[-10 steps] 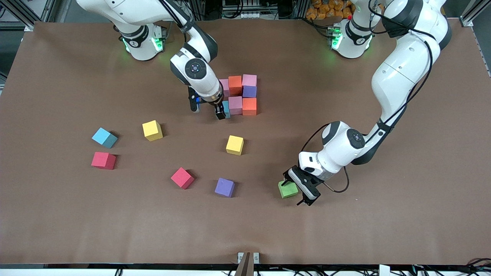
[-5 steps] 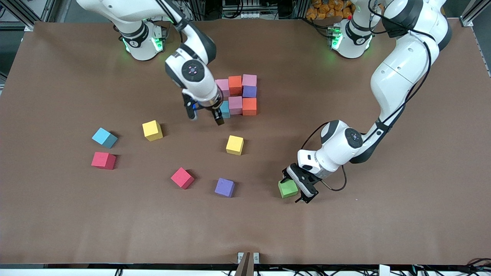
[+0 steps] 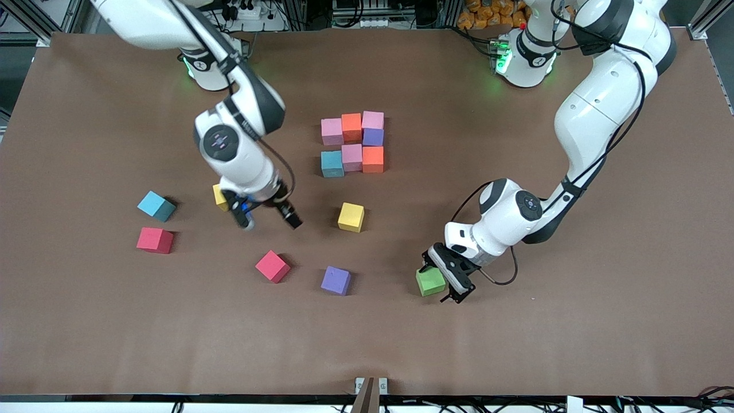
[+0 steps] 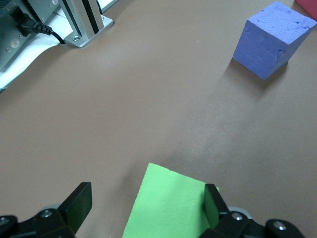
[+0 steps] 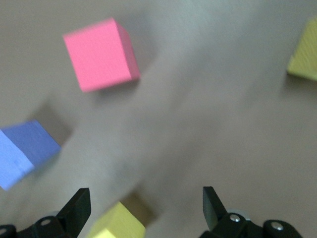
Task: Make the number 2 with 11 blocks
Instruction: 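Move the right gripper to the red cube while the left gripper grasps green, then close the right gripper on the red cube and lift it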
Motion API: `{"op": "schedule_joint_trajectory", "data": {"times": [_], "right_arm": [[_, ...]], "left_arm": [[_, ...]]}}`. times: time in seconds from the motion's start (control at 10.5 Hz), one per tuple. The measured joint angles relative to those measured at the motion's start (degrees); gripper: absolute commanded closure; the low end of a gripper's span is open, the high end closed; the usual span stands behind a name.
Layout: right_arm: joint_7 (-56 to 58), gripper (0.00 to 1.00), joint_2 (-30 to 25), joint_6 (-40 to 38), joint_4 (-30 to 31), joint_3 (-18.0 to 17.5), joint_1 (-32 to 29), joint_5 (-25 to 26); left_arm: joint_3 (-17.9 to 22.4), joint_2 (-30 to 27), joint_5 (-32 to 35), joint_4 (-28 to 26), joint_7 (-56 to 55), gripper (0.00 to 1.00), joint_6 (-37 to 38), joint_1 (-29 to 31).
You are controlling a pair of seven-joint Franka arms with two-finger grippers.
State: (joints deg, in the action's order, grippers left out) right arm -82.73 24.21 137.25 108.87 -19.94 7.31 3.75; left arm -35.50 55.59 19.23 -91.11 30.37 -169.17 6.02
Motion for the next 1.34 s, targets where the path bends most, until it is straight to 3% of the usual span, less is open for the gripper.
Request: {"op": "schedule_joint_trajectory", "data": {"times": [0.29,0.48,0.86,1.34], "right_arm": [[2.02,0.0,9.88,-5.26,-12.82,2.75,0.16,6.0],[4.44,0.0,15.23,-5.84,-17.72,4.55,0.5,10.27],[8.79,0.0,18.93,-5.73,-21.14,5.91,0.89,10.91],[8.85,0.0,19.86,-5.76,-23.82,5.97,1.66,10.94]], "left_arm": [[-2.58,-0.21,0.0,-0.42,0.42,0.0,0.04,2.15],[-3.2,-0.22,0.21,-1.51,4.47,0.0,0.04,2.85],[-3.2,-0.22,0.25,-2.5,14.17,0.0,0.77,3.3],[-3.2,-0.22,0.25,-3.4,14.66,0.0,0.86,5.17]]}}
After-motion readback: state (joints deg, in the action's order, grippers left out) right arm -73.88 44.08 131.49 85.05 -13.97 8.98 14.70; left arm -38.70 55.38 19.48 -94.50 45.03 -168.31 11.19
